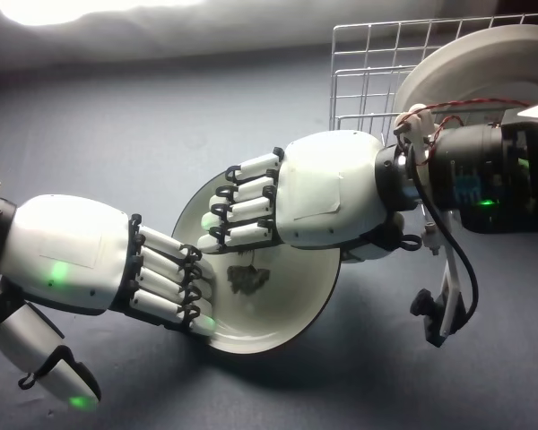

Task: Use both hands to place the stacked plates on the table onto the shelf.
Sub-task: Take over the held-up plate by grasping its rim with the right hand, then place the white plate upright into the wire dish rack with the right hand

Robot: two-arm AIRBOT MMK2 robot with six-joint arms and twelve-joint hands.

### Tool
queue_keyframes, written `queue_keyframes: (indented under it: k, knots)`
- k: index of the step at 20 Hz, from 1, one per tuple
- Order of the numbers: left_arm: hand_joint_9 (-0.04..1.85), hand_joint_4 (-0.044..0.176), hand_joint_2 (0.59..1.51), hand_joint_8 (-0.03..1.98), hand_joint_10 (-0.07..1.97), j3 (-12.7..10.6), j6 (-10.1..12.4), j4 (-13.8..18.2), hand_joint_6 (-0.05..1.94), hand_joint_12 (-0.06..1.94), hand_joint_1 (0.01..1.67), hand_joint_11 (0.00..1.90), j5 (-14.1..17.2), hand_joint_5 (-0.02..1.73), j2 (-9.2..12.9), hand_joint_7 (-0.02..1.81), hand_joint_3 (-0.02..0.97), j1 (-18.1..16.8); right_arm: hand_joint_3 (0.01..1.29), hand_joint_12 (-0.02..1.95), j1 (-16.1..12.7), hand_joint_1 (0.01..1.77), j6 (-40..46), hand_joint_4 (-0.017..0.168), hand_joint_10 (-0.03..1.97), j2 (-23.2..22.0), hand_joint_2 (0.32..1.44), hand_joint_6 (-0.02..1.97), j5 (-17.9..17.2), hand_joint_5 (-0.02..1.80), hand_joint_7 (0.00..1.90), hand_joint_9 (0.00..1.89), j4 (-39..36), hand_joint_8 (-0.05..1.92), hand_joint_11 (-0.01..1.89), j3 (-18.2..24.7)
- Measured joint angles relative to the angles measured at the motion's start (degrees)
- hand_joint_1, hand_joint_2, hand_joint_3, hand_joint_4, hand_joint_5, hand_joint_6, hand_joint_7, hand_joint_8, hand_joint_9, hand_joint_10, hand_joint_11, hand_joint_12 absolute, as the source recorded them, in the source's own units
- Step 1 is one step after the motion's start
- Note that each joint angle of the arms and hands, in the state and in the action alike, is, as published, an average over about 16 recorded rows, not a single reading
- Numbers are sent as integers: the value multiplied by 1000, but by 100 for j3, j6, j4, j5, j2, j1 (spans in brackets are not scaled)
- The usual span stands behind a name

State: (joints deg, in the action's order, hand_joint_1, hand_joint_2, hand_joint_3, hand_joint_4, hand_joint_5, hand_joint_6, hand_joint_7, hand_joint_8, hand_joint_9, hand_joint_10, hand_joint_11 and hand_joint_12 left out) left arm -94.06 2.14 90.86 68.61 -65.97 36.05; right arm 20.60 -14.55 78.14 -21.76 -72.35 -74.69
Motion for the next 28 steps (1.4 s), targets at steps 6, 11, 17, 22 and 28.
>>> queue_keyframes:
  k: [6, 11, 17, 22, 28]
  knots:
    - [324, -10, 1165, -12, -16, -33, 19, -22, -20, 234, 21, 165, 25, 249, 0, 316, 2, 0, 14, 1117, 23, 1373, -11, 4, 41, 17, 992, 24, -2, 155, 172, 213, 28, 18, 22, 5]
    - [332, -10, 1169, -12, -15, -46, 40, -45, -20, 242, 21, 169, 35, 252, 7, 318, 2, 1, 14, 1216, 38, 1370, -25, 0, 92, 10, 1006, 72, -67, 350, 375, 398, 67, 52, 150, 20]
    - [344, -10, 1172, -12, -10, -15, 75, -65, -21, 246, 21, 171, 34, 255, 55, 325, 2, -29, 14, 1350, 15, 1363, -42, -5, 344, -79, 1002, 263, -194, 612, 664, 662, 195, 212, 445, 141]
    - [350, -7, 1171, -5, -2, 145, 121, -18, -11, 247, 21, 171, 21, 268, 199, 338, 2, -216, 14, 1341, -40, 1358, -53, -8, 633, -279, 984, 448, -274, 741, 831, 828, 368, 356, 700, 356]
    - [352, -1, 1169, 2, 5, 537, 206, 38, 2, 247, 21, 170, -123, 286, 550, 351, 2, -696, 13, 1330, -155, 1355, -65, -5, 962, -593, 964, 680, -295, 806, 937, 935, 775, 547, 834, 691]
